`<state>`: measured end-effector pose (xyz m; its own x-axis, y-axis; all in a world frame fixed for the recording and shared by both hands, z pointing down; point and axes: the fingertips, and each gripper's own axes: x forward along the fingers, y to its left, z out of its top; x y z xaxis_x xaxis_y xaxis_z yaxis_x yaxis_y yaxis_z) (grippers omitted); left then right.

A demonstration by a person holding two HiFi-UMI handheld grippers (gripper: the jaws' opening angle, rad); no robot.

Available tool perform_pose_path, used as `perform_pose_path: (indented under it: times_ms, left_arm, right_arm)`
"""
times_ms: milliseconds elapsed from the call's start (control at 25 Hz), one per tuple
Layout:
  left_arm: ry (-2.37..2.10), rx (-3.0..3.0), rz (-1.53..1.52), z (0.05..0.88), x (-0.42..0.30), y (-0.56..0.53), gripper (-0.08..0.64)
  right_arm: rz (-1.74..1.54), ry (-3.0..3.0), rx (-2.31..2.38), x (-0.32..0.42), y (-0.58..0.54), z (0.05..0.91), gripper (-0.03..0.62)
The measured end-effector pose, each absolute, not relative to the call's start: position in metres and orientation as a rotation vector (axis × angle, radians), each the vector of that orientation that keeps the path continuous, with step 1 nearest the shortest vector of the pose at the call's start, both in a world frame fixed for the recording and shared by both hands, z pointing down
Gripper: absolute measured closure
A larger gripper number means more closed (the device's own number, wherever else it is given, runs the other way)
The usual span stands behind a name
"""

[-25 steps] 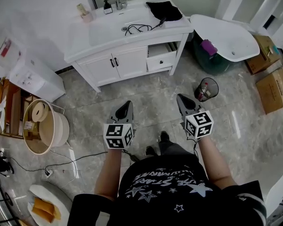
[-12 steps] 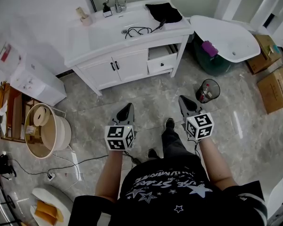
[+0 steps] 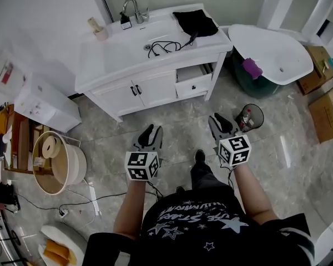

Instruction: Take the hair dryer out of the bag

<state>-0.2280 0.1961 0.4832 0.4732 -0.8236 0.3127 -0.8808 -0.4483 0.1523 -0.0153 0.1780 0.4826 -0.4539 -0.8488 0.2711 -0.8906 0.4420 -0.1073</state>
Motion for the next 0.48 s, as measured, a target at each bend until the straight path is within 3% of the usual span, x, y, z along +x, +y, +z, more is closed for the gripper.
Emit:
perform_pose_path:
  times_ms: [480]
  left_arm:
    - [-1.416, 2.419, 0.290, 0.482, -0.171, 0.094, 0.303]
  right_arm:
    - [0.411, -2.539, 1.526, 0.041, 0.062, 0.487, 0.446]
